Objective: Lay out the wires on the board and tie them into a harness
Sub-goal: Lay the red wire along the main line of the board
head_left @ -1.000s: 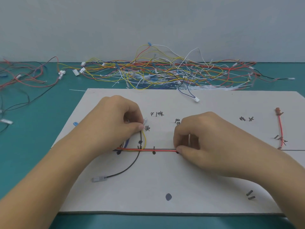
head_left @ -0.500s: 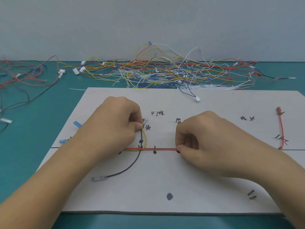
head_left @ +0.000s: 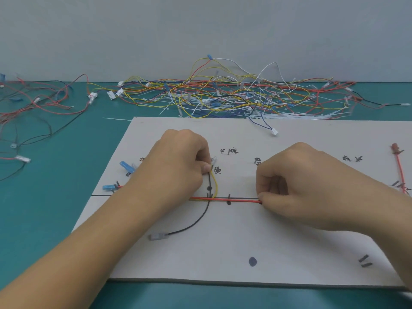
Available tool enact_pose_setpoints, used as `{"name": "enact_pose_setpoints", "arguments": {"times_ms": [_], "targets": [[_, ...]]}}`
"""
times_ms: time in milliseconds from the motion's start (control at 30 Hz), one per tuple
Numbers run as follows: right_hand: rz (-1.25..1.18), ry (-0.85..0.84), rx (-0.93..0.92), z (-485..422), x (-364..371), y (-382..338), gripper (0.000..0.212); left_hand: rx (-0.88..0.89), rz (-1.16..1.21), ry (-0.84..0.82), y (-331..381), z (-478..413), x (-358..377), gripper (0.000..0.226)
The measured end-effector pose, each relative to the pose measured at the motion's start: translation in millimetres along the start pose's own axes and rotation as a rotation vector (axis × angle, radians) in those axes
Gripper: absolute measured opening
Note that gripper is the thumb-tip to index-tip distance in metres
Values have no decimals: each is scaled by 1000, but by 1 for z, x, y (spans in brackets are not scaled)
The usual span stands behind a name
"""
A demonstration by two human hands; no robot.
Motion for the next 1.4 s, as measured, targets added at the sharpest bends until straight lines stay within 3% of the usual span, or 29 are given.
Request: {"name": "enact_pose_setpoints", "arguments": {"times_ms": [300,400,467,600,900,1100,1400], "targets": [[-110,-30,-30,-1,-1,15,10,38,97,-84,-3,-5,-3,9],[-141,-27,-45,-3,0,15,10,52,163,-12,-17,-3,-21,11],[-156,-32,-50,-4,1,15,9,20,153,50,-34,-4,-34,10],[-173,-38,-71,-6,2,15,7,-115,76,-54,-70,-11,-47,7],[-177,-13,-141,-9,2,17,11,-355,55,16,-112,-18,-56,14],[-169,-50,-150,-8,1,22,23,-388,44,34,-110,-17,-55,16],[-175,-78,-86,-5,-1,26,15,-408,-55,88,-93,-15,-49,14]]}}
Point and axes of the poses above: each hand's wrist, its own z-axis away from the middle knuckle, its own x-axis out of the palm, y = z × x, the point moved 2 cm from there along -z, towards the middle knuckle, and after that the axes turned 2 degrees about x, right-handed, at the moved point
